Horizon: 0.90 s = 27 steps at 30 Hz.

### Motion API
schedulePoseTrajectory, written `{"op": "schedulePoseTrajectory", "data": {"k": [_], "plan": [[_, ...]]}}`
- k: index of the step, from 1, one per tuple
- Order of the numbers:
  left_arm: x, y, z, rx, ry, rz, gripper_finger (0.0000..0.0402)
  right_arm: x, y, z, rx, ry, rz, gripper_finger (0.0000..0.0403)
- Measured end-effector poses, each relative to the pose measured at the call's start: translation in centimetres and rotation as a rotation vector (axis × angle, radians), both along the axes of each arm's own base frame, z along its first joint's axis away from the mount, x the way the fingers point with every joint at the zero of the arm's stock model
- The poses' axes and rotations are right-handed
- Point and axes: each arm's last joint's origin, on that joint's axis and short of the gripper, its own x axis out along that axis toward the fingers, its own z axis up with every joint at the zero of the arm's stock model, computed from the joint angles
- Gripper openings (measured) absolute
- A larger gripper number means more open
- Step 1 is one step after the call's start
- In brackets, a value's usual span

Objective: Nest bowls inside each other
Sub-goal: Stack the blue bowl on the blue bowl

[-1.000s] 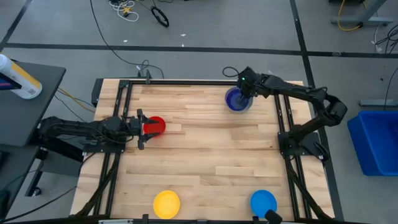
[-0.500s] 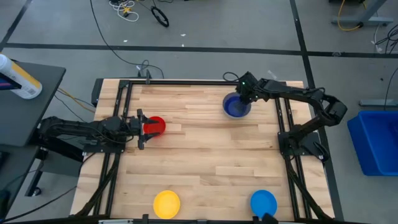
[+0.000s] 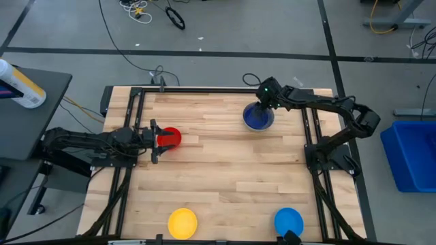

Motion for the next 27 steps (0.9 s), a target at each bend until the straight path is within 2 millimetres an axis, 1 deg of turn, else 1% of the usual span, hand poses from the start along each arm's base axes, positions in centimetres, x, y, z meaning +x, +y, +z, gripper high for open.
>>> {"op": "schedulePoseTrajectory", "data": {"k": [2, 4, 6, 9, 13, 16, 19, 22, 27], "plan": [[0.0, 0.0, 0.0, 0.000, 0.000, 0.000, 0.0256, -0.1, 0.3, 0.0, 0.032, -0.005, -0.017, 0.0220], [0.0, 0.0, 0.0, 0.002, 0.001, -0.001, 0.0256, 0.0, 1.1, 0.0, 0.064, 0.011, -0.016, 0.0226], [0.0, 0.0, 0.0, 0.003, 0.002, 0.000, 0.0256, 0.3, 2.6, 0.0, 0.095, 0.039, 0.019, 0.0228], [0.0, 0.0, 0.0, 0.008, 0.004, -0.001, 0.0256, 1.2, 5.5, 0.6, 0.122, 0.044, 0.077, 0.0224], [0.0, 0.0, 0.0, 0.008, 0.005, -0.001, 0.0256, 2.0, 10.7, 1.9, 0.166, 0.001, 0.168, 0.0217], [0.0, 0.0, 0.0, 0.008, 0.005, -0.001, 0.0256, 1.6, 14.9, 2.9, 0.225, -0.025, 0.204, 0.0215], [0.0, 0.0, 0.0, 0.008, 0.005, -0.001, 0.0256, 0.7, 19.0, 3.3, 0.297, -0.011, 0.208, 0.0217], [0.0, 0.0, 0.0, 0.008, 0.005, -0.001, 0.0256, -0.6, 22.9, 3.2, 0.391, 0.035, 0.203, 0.0220], [0.0, 0.0, 0.0, 0.002, 0.005, -0.001, 0.0256, -2.9, 28.2, 3.0, 0.550, 0.085, 0.193, 0.0216]]}}
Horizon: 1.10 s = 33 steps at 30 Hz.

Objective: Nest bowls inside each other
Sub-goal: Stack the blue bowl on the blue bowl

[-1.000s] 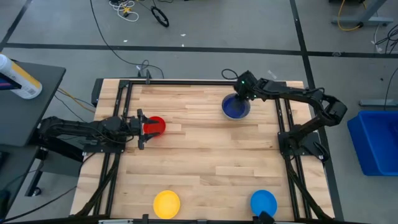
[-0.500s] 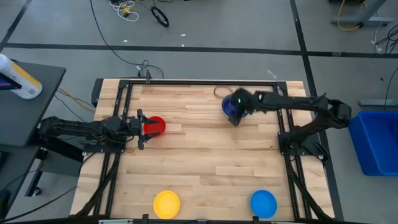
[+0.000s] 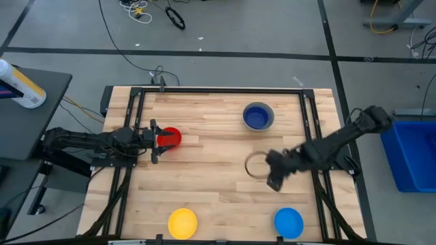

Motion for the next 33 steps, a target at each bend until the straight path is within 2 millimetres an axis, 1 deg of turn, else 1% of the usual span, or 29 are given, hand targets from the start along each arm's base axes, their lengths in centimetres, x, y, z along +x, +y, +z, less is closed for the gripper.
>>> {"op": "schedulePoseTrajectory", "data": {"k": [3, 6, 9, 13, 16, 23, 33], "plan": [[0.0, 0.0, 0.0, -0.009, -0.001, 0.000, 0.0256, -1.4, 2.5, 0.0, 0.063, 0.019, -0.009, 0.0212], [0.0, 0.0, 0.0, -0.012, -0.002, 0.001, 0.0256, -2.7, 4.3, 0.1, 0.118, 0.035, -0.039, 0.0211], [0.0, 0.0, 0.0, -0.012, -0.002, 0.001, 0.0256, -3.8, 5.7, 0.0, 0.153, 0.062, -0.069, 0.0211], [0.0, 0.0, 0.0, -0.012, -0.002, 0.001, 0.0256, -4.8, 7.0, -0.5, 0.168, 0.102, -0.100, 0.0208], [0.0, 0.0, -0.1, -0.012, 0.004, 0.001, 0.0256, -5.0, 7.8, -1.2, 0.168, 0.135, -0.118, 0.0209], [0.0, 0.0, -0.1, -0.012, 0.013, 0.001, 0.0256, -4.7, 9.7, -2.9, 0.184, 0.183, -0.129, 0.0205], [0.0, 0.0, -0.1, -0.012, 0.013, 0.001, 0.0256, -5.2, 11.1, -4.7, 0.151, 0.262, -0.138, 0.0211]]}}
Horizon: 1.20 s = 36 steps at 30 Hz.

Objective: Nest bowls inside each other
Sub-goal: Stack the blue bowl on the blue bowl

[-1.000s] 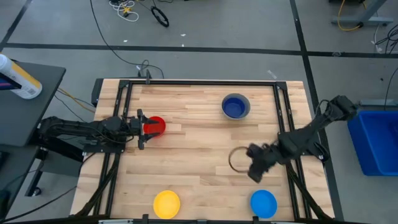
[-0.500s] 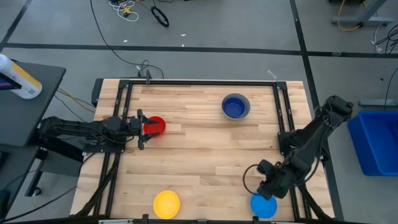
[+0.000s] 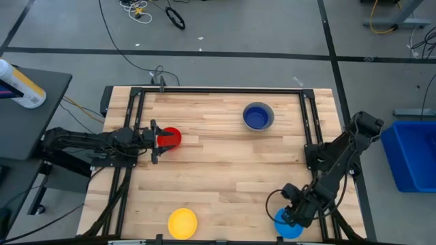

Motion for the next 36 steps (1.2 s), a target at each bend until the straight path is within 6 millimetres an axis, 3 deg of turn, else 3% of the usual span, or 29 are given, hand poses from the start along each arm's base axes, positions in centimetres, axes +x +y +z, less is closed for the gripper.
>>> {"op": "schedulePoseTrajectory", "data": {"k": [19, 23, 28, 33, 36], "plan": [[0.0, 0.0, 0.0, -0.004, -0.001, 0.000, 0.0256, -0.1, 0.8, -2.1, -0.074, 0.063, 0.021, 0.0191], [0.0, 0.0, 0.0, -0.004, -0.001, 0.000, 0.0256, 0.2, 1.2, -2.4, -0.048, 0.040, 0.035, 0.0141], [0.0, 0.0, 0.0, -0.004, 0.000, 0.000, 0.0256, 0.5, 1.6, -2.5, -0.019, 0.011, 0.057, 0.0021], [0.0, 0.0, -0.1, -0.003, 0.009, 0.000, 0.0256, 1.1, 1.6, -2.8, -0.038, -0.028, 0.118, 0.0006], [0.0, 0.0, -0.1, -0.003, 0.011, 0.000, 0.0256, 1.9, 1.1, -2.7, -0.124, -0.141, 0.151, 0.0005]]}}
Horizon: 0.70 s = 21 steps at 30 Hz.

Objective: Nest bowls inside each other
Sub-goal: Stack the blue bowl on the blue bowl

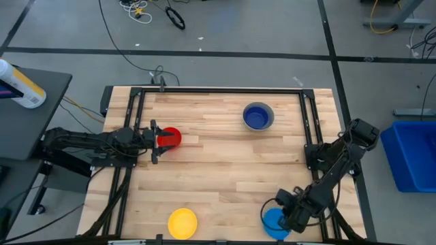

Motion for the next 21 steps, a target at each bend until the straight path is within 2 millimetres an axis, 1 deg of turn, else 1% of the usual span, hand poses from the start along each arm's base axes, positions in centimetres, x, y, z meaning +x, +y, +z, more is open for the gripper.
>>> {"op": "schedulePoseTrajectory", "data": {"k": [6, 10, 15, 21], "plan": [[0.0, 0.0, -0.1, 0.003, 0.006, 0.000, 0.0256, 2.5, -2.0, 0.1, -0.187, -0.176, 0.055, 0.0003], [0.0, 0.0, 0.0, 0.003, 0.006, 0.000, 0.0256, 4.2, -3.8, 0.3, -0.344, -0.266, 0.039, 0.0002], [0.0, 0.0, -0.1, 0.003, 0.006, 0.000, 0.0256, 6.5, -7.2, 0.5, -0.562, -0.308, -0.018, 0.0001], [0.0, 0.0, -0.1, 0.004, 0.013, 0.000, 0.0256, 9.0, -12.0, 0.8, -0.784, -0.281, -0.047, 0.0001]]}}
